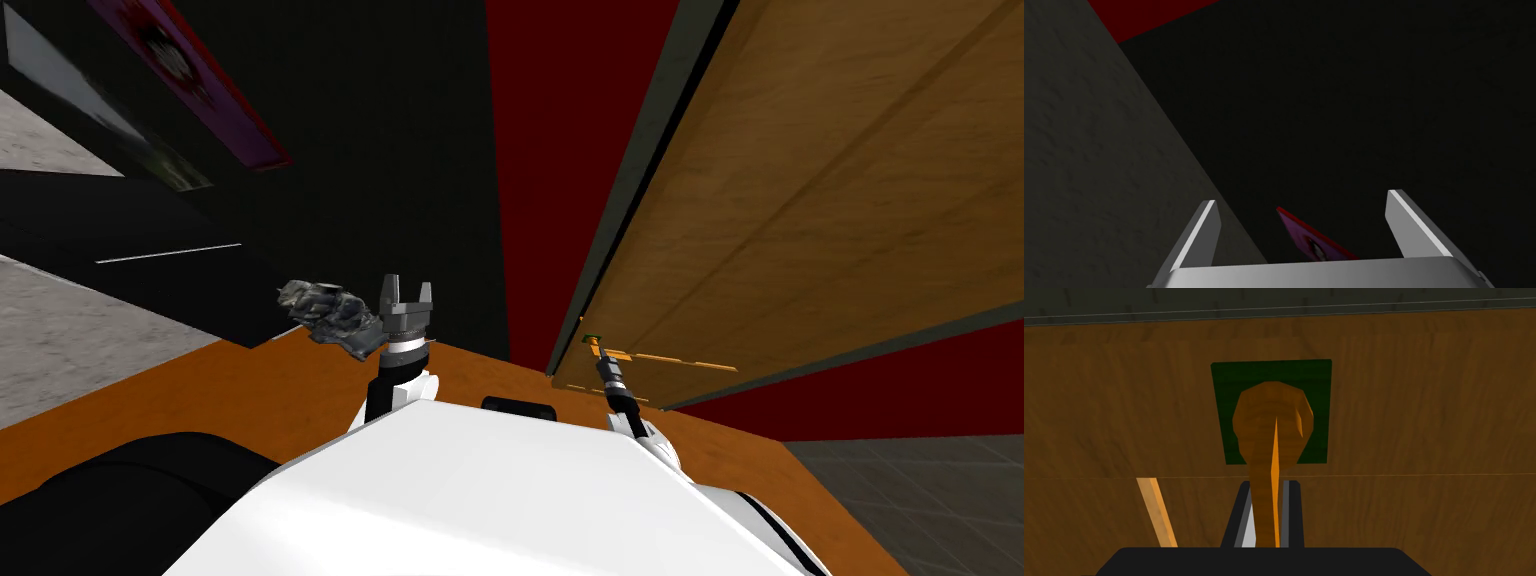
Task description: Pull the door open
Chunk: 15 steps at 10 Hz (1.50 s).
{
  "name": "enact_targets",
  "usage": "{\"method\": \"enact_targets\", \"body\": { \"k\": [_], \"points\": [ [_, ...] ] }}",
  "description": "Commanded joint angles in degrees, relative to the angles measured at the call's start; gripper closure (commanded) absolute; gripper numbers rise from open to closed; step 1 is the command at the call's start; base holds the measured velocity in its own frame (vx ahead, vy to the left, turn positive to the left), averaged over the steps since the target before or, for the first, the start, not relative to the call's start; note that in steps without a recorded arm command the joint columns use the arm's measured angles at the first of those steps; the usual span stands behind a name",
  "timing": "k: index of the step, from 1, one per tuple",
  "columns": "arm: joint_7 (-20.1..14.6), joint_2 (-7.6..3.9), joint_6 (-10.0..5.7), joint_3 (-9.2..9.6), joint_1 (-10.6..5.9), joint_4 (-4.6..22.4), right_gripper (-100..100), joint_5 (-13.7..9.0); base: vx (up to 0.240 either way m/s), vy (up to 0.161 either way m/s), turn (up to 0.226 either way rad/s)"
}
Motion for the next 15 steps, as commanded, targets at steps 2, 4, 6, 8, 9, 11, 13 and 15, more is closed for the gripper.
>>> {"method": "enact_targets", "body": {
  "k": [2, 4, 6, 8, 9, 11, 13, 15],
  "points": [
    [-0.9, -0.23, -0.46, 0.27, 0.07, 0.3, 100, 0.8, -0.233, -0.086, 0.239],
    [-1.8, -0.78, -1.01, 0.32, -0.09, 1.0, 100, 1.5, -0.223, -0.107, 0.262],
    [-2.4, -1.15, -1.37, 0.35, -0.20, 1.5, 100, 2.0, -0.236, -0.127, 0.226],
    [-2.8, -1.43, -1.64, 0.37, -0.29, 1.8, 100, 2.3, -0.229, -0.088, 0.133],
    [-2.7, -1.36, -1.42, 0.37, -0.34, 1.6, 100, 2.2, -0.111, -0.024, 0.033],
    [-4.3, -2.52, -3.39, 1.40, 1.11, 1.8, 100, 2.9, -0.158, -0.036, 0.145],
    [-5.8, -3.65, -5.20, 2.27, 2.36, 1.8, 100, 3.4, -0.210, -0.061, 0.127],
    [-7.2, -4.78, -6.99, 3.13, 3.59, 1.7, 100, 4.0, -0.247, -0.085, 0.150]
  ]
}}
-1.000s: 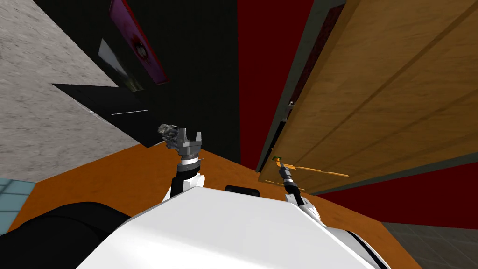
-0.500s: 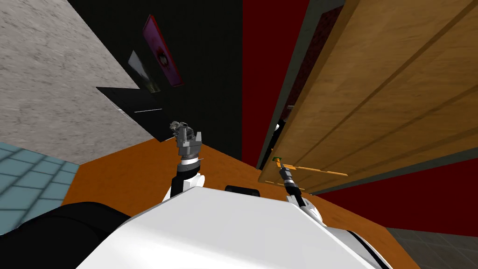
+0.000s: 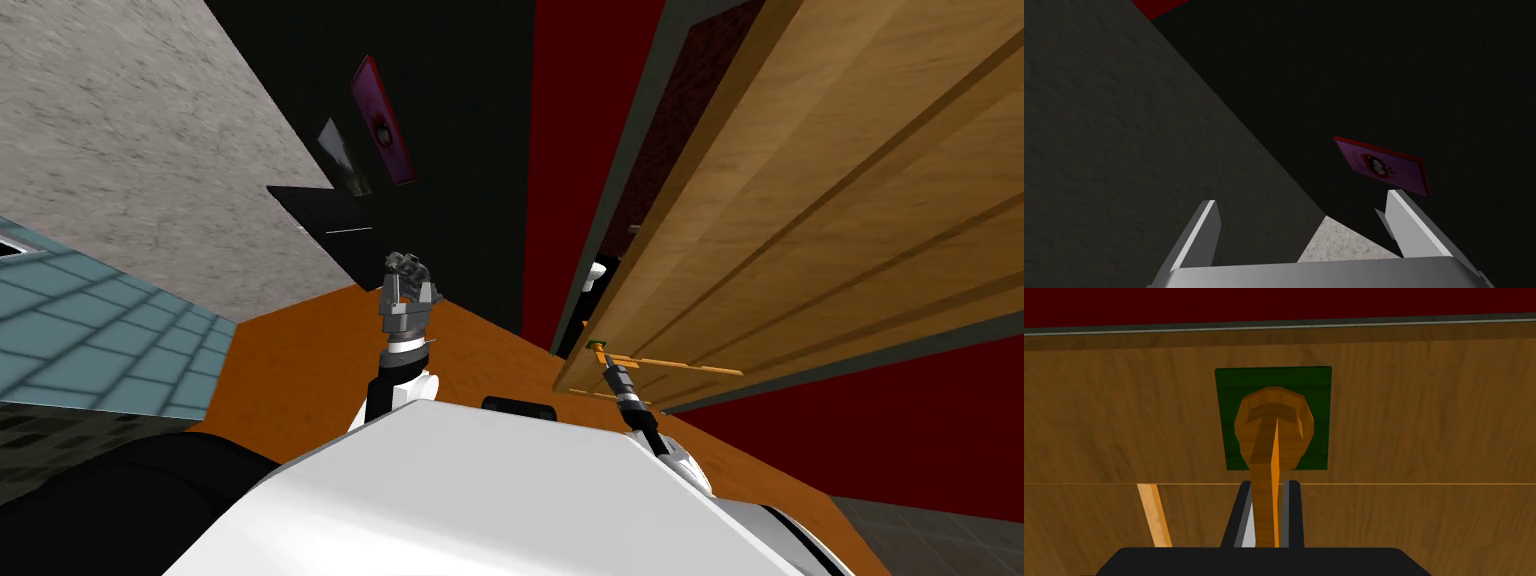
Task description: Pull the door open
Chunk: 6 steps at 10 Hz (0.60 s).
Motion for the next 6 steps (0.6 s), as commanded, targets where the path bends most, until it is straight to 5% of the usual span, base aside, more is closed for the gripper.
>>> {"method": "enact_targets", "body": {
  "k": [1, 2, 3, 6],
  "points": [
    [-0.4, -0.29, -0.08, 0.23, 1.62, -1.8, 100, 0.1, -0.145, -0.050, 0.033],
    [-1.6, -1.26, -1.63, 0.96, 2.68, -1.9, 100, 0.6, -0.157, -0.060, 0.131],
    [-0.9, -0.57, -0.96, 0.71, 1.76, -1.0, 100, 0.5, -0.088, -0.034, 0.041],
    [-2.2, -1.79, -4.02, 1.53, 3.42, -0.3, 100, 0.9, -0.211, -0.081, 0.179]
  ]
}}
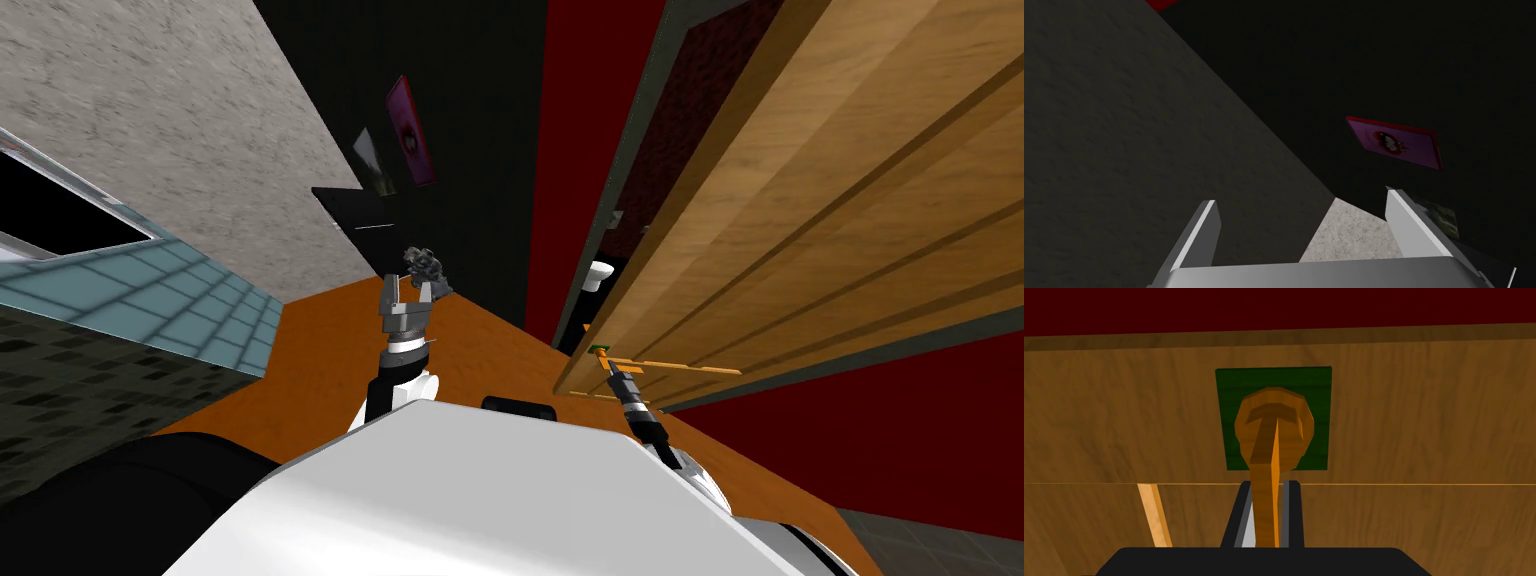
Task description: Pull the door open
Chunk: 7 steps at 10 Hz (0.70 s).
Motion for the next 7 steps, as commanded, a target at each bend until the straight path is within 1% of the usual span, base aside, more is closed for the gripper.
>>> {"method": "enact_targets", "body": {
  "k": [1, 3, 5, 6, 7],
  "points": [
    [-0.8, -0.72, -1.62, 0.51, 1.53, -0.2, 100, 0.3, -0.238, -0.107, 0.240],
    [-1.5, -1.44, -3.27, 0.90, 2.40, 0.2, 100, 0.5, -0.237, -0.083, 0.177],
    [-2.1, -2.08, -4.74, 1.25, 3.19, 0.4, 100, 0.6, -0.205, -0.083, 0.126],
    [-1.9, -1.71, -4.09, 1.27, 2.84, 0.5, 100, 0.7, -0.089, -0.031, 0.027],
    [-2.1, -1.94, -5.46, 1.39, 3.48, 1.2, 100, 0.7, -0.134, -0.059, 0.199]
  ]
}}
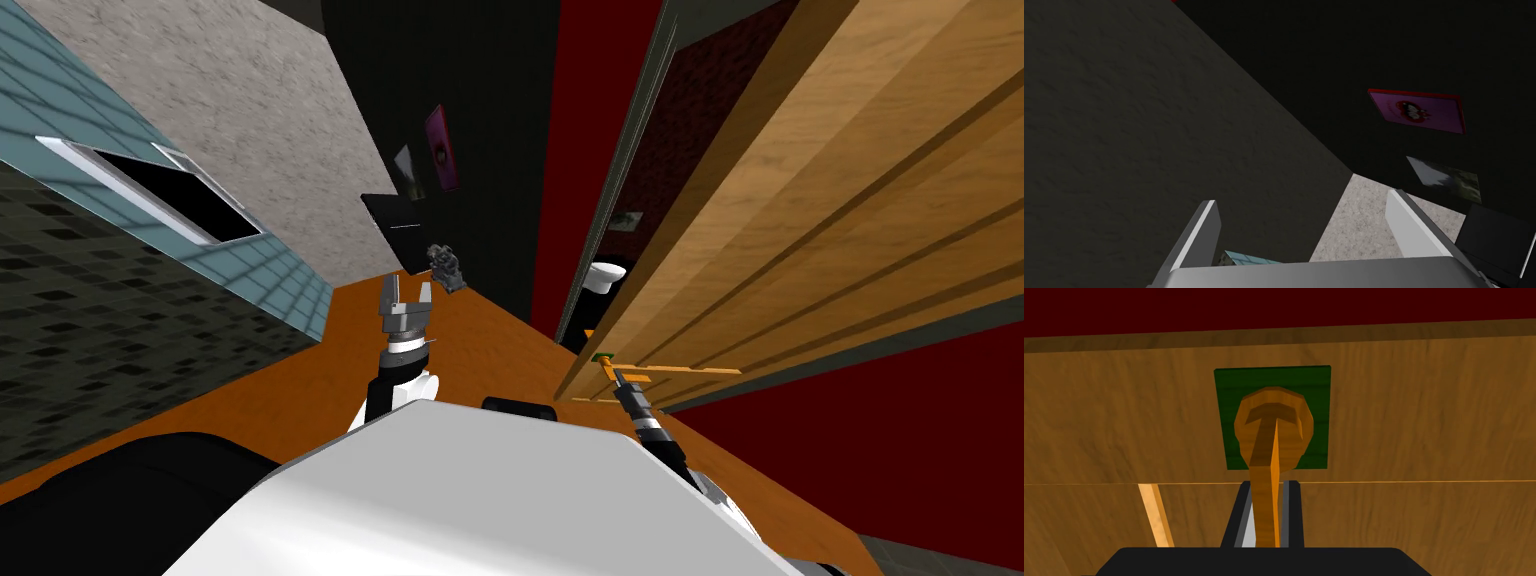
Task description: Pull the door open
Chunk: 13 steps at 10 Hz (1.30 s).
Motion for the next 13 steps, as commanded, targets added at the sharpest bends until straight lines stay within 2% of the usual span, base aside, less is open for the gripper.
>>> {"method": "enact_targets", "body": {
  "k": [1, 2, 3, 4, 7, 10, 11, 12, 13],
  "points": [
    [-0.2, 0.04, -1.82, 0.14, -1.14, 2.8, 100, 0.1, -0.152, -0.088, 0.132],
    [-0.2, 0.04, -1.82, 0.14, -1.14, 2.8, 100, 0.1, -0.082, -0.032, 0.015],
    [-0.4, -0.31, -3.31, 0.13, -0.53, 3.5, 100, 0.1, -0.153, -0.038, 0.194],
    [-0.4, -0.31, -3.31, 0.13, -0.53, 3.5, 100, 0.1, -0.156, -0.056, 0.148],
    [-0.9, -0.92, -5.88, 0.12, 0.53, 4.7, 100, 0.0, -0.181, -0.083, 0.197],
    [-0.9, -0.92, -5.88, 0.12, 0.53, 4.7, 100, 0.0, -0.064, -0.031, 0.007],
    [-1.1, -1.28, -7.40, 0.11, 1.16, 5.4, 100, 0.0, -0.127, -0.049, 0.293],
    [-1.1, -1.28, -7.40, 0.11, 1.16, 5.4, 100, 0.0, -0.161, -0.075, 0.151],
    [-1.3, -1.48, -8.24, 0.10, 1.50, 5.8, 100, 0.0, -0.151, -0.055, 0.100]
  ]
}}
